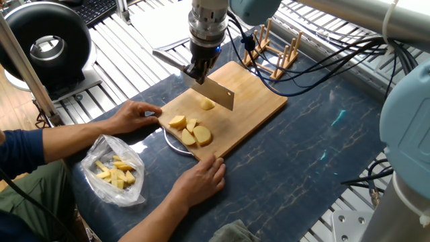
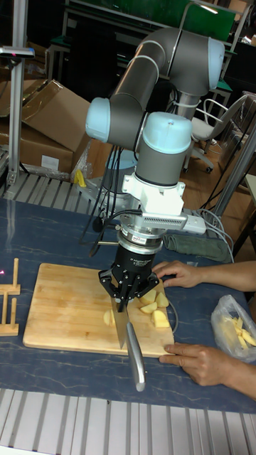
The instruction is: Chop the potatoes
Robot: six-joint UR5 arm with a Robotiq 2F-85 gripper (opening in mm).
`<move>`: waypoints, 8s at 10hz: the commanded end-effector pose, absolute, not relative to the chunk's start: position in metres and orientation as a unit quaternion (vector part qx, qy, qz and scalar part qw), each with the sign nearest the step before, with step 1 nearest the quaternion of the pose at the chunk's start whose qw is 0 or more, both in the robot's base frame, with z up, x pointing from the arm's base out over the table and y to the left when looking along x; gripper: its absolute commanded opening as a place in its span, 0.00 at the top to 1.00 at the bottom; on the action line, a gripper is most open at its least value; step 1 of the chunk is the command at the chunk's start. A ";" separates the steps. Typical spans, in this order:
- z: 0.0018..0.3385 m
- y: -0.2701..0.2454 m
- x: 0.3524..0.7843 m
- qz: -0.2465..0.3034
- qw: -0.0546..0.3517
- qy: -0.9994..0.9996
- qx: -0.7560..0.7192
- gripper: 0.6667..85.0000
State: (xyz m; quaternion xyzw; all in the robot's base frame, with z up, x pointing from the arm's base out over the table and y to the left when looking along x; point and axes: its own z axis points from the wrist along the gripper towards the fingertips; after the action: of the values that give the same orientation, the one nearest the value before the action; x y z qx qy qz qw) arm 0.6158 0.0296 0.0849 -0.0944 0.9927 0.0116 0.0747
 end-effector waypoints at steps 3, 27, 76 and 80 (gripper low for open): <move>0.082 0.031 0.614 0.019 0.079 0.993 -0.088 1.00; 0.064 0.024 0.612 0.031 0.101 0.990 -0.092 1.00; 0.076 0.026 0.610 0.035 0.100 0.991 -0.075 1.00; 0.072 0.026 0.608 0.032 0.108 0.991 -0.076 1.00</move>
State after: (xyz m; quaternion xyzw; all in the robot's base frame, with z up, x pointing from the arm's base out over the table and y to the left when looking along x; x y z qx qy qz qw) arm 0.6080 0.0253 0.0728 -0.0789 0.9913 0.0291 0.1014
